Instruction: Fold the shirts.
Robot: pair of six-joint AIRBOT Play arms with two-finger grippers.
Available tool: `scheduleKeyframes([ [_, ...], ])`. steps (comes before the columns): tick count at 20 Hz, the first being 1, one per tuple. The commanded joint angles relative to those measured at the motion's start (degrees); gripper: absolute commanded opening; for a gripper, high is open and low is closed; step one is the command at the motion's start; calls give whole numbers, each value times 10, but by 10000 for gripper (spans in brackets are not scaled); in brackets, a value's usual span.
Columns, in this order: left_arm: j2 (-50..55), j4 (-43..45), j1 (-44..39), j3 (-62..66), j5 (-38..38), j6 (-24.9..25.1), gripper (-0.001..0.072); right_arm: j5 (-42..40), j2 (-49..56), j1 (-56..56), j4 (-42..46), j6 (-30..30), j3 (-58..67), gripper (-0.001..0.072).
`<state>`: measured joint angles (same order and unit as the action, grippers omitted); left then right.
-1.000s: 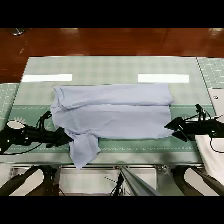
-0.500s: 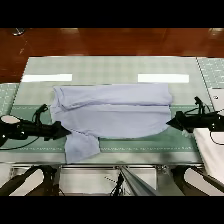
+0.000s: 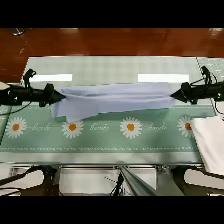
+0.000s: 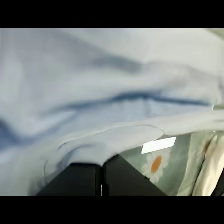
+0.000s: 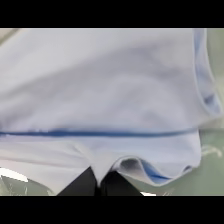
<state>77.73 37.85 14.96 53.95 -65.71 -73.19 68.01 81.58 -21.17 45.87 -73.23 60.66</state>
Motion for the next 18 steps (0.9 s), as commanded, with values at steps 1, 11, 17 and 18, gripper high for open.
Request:
scheduleKeyframes([
  [1,94,-3,-26,110,6,-50,33,-32,79,32,-5,-31,92,20],
  [11,217,-2,-30,235,-2,-48,665,-35,216,45,-13,-66,223,594],
  [17,188,205,81,331,-169,-124,700,89,214,-47,49,-45,282,621],
  [18,169,236,96,315,-171,-124,700,101,216,-59,64,-45,279,621],
])
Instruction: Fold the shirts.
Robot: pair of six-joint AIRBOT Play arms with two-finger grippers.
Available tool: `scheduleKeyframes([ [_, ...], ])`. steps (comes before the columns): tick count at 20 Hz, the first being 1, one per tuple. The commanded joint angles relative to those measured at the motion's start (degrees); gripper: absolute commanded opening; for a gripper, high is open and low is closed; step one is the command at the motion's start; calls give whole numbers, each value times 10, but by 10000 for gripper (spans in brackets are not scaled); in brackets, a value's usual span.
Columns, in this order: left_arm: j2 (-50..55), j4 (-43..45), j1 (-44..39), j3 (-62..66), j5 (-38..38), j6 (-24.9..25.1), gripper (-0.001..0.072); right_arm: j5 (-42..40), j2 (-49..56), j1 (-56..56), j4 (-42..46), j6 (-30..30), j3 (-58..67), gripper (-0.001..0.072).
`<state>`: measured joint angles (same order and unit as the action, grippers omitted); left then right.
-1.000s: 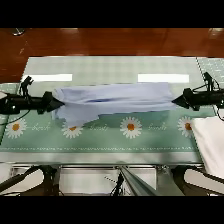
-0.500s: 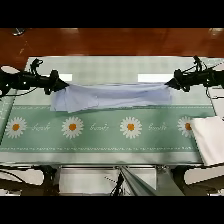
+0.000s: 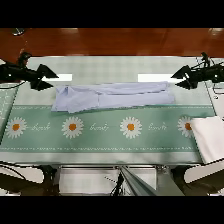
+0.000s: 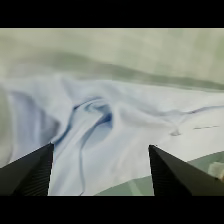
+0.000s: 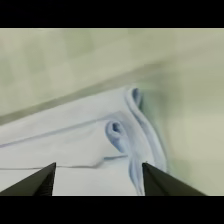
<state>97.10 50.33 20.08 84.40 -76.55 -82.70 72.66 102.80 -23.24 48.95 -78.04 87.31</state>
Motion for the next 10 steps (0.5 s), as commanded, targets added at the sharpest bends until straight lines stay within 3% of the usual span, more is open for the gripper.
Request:
scheduleKeyframes([
  [1,-50,124,55,-17,-47,-29,700,57,7,-43,45,3,6,621],
  [4,-155,116,43,-162,60,-23,700,60,31,-37,48,4,-5,621],
  [7,-280,98,-22,-316,170,-14,700,60,61,-10,26,3,-5,620],
  [10,-350,72,-87,-373,200,-14,700,60,79,34,10,8,-5,621],
])
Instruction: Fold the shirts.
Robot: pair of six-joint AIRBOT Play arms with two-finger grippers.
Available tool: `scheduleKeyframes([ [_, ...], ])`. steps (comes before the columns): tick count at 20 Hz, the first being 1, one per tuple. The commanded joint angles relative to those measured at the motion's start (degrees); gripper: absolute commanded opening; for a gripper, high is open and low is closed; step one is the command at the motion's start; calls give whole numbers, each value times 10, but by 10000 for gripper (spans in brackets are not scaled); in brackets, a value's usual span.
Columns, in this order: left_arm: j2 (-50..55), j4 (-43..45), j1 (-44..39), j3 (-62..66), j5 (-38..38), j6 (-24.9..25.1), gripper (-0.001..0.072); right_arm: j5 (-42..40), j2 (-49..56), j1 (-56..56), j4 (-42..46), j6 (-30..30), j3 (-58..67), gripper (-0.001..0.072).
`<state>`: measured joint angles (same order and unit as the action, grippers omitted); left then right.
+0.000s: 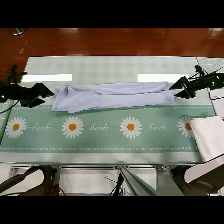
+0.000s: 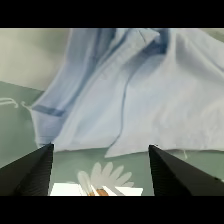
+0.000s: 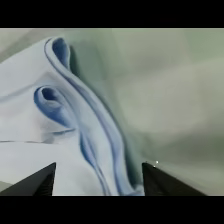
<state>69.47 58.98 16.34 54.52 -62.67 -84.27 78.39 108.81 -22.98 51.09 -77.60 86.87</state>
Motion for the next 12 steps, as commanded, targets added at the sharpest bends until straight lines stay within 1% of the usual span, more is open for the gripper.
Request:
scheduleKeyframes([
  [1,-79,-14,-70,-74,57,2,700,0,20,45,-13,6,0,621],
  [2,-80,-18,-85,-73,57,2,700,0,20,60,-13,6,0,619],
  [3,-77,-18,-99,-73,60,2,699,0,19,72,-13,6,0,564],
  [4,-74,-18,-109,-73,62,2,698,5,19,80,-13,5,0,300],
  [5,-73,-21,-114,-73,62,2,693,15,15,82,-13,5,0,14],
  [6,-74,-23,-119,-73,61,6,450,29,4,82,-12,14,0,20],
  [7,-74,-35,-121,-73,55,28,21,41,-12,79,-7,19,0,20],
  [8,-73,-61,-123,-73,50,66,33,53,-38,74,8,21,0,20],
  [9,-73,-85,-125,-73,46,92,33,61,-71,70,33,22,-2,20],
  [10,-73,-106,-132,-73,47,102,33,68,-108,68,56,26,-8,20],
  [12,-73,-119,-166,-73,68,101,32,70,-200,62,78,31,-43,20],
])
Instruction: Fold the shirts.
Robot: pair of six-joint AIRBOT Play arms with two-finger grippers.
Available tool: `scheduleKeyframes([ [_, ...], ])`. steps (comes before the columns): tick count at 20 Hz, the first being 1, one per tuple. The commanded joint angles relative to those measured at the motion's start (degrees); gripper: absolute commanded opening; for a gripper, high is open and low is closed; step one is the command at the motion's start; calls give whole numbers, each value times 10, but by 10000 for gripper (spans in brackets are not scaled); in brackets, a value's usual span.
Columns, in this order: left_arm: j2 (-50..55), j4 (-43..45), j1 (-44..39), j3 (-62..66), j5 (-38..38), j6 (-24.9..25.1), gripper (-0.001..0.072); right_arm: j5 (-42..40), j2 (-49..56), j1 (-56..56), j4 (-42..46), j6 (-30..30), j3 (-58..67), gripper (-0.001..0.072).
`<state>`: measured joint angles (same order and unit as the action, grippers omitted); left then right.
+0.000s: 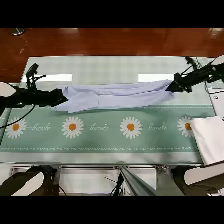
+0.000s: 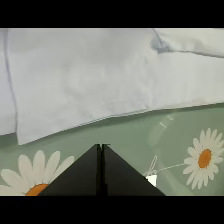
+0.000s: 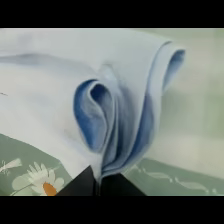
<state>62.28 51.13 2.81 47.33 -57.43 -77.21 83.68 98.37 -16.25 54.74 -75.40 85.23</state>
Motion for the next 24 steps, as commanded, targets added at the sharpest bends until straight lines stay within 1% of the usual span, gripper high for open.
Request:
scheduleKeyframes([
  [1,0,-40,-55,-1,33,31,32,12,-146,-8,43,12,-55,20],
  [3,18,-40,-121,10,74,25,31,3,-255,-9,43,12,-125,20],
  [4,38,-40,-158,25,96,14,31,1,-311,-7,40,10,-161,20],
  [6,97,-40,-233,78,123,9,31,0,-412,-4,40,-9,-221,20],
  [7,135,-40,-268,115,124,8,31,0,-455,-4,36,-21,-243,20],
  [9,222,-40,-335,204,110,-10,31,4,-536,-4,31,-49,-273,20],
  [11,313,-40,-393,302,85,-19,30,9,-591,-4,20,-70,-280,20],
  [13,397,-40,-437,396,46,-52,31,8,-623,-4,5,-81,-280,20],
  [15,464,-43,-478,466,22,-92,31,13,-633,-4,-7,-83,-280,20],
  [16,489,-56,-499,489,10,-97,32,16,-632,-4,-16,-82,-280,20],
  [18,520,-115,-537,508,-3,-89,32,12,-632,-4,-23,-79,-280,20],
  [20,528,-153,-556,509,-7,-59,32,9,-632,-4,-23,-78,-280,20],
  [22,526,-152,-543,512,-21,-60,33,8,-632,-4,-23,-78,-280,20],
  [24,521,-152,-496,523,-61,-60,33,7,-629,-4,-24,-78,-280,21],
])
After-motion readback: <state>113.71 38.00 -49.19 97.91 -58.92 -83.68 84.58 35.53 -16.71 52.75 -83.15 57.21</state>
